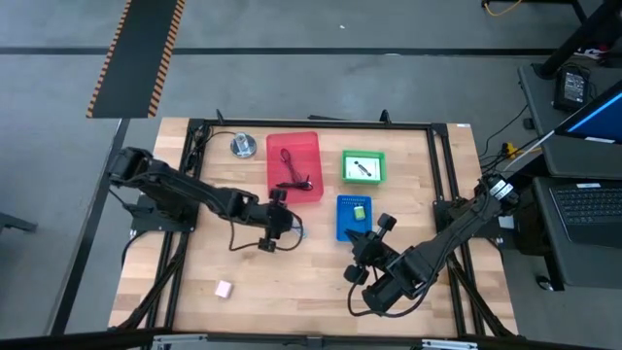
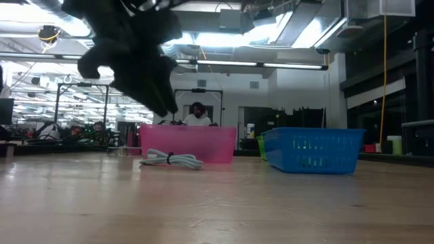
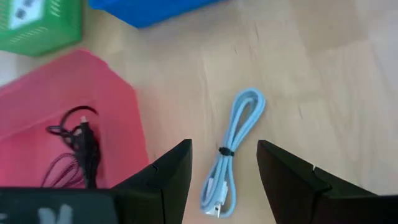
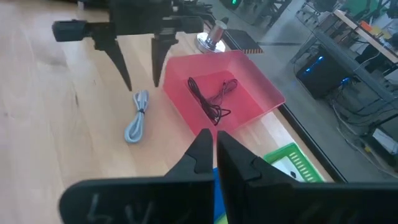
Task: Pick and place items into bin
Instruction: Put the light blue charger cable into the pink bin
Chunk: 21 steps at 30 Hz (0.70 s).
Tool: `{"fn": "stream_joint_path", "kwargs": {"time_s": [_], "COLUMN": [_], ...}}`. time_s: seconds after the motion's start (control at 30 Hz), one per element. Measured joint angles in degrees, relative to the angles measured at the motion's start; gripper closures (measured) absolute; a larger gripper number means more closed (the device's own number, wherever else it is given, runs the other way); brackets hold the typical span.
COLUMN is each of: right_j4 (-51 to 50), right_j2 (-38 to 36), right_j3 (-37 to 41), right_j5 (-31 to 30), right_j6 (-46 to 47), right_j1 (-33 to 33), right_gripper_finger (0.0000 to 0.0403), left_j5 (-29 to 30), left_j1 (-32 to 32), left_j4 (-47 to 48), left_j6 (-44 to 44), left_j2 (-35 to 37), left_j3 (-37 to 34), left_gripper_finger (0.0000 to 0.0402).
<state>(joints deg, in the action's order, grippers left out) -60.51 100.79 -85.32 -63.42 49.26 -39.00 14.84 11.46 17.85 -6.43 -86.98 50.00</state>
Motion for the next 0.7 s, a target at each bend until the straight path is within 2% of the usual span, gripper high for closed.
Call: {"fn": "stream_joint_path", "kwargs": {"time_s": [0.3,0.7], "right_j4": [0.8,2.03], "right_j2": [-0.02,-0.02], "right_j3": [5.51,5.57], "right_j5": [-0.16,-0.13], "right_j6": [4.62,4.25], "right_j1": [0.09,0.09], "right_gripper_finger": [0.04,0.04], "left_j5": [-1.61,0.04], "left_j1": [0.0,-2.27], "left_j4": [5.19,5.58], "left_j6": [-1.27,-0.31], "left_j2": [-8.76,-14.69], "left_j3": [4.32,4.65], "left_gripper_finger": [0.0226,0.0237]}}
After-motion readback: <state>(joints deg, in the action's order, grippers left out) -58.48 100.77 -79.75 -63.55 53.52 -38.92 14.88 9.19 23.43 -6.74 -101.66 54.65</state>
